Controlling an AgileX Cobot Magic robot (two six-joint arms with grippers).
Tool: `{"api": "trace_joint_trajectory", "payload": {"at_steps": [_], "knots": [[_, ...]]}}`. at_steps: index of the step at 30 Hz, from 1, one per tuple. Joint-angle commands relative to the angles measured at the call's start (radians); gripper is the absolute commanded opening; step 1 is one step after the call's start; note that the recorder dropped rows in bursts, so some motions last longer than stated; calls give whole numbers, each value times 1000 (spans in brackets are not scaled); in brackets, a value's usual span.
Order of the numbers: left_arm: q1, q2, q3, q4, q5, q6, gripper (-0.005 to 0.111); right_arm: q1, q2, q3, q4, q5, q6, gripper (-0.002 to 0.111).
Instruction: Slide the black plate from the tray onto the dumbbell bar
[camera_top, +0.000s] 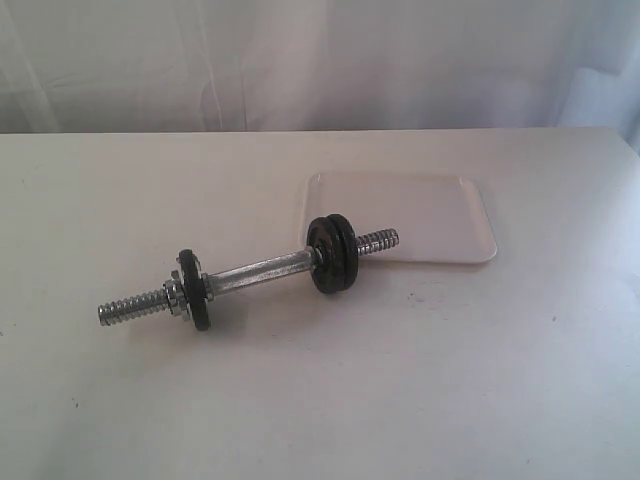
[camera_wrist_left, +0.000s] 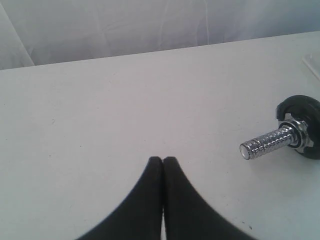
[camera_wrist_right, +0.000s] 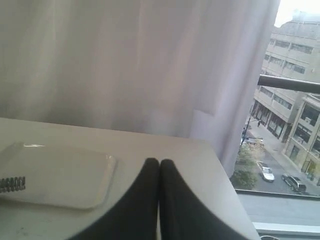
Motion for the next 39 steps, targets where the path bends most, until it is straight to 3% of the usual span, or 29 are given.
{"api": "trace_joint_trajectory", "payload": {"at_steps": [1,10,13,39], "knots": [[-1,-5,144,5,-189,27,0,0,-5,77,-6,-101,-8,0],[-1,-5,150,-17,-138,-18,0,0,-5,283,-8,-210,-8,0],[-1,-5,150,-17,-136,-27,0,0,-5,283,-32,-139,-11,0],[-1,-5,150,-10,-138,-19,0,0,-5,283,-26,-146,-3,0]]}}
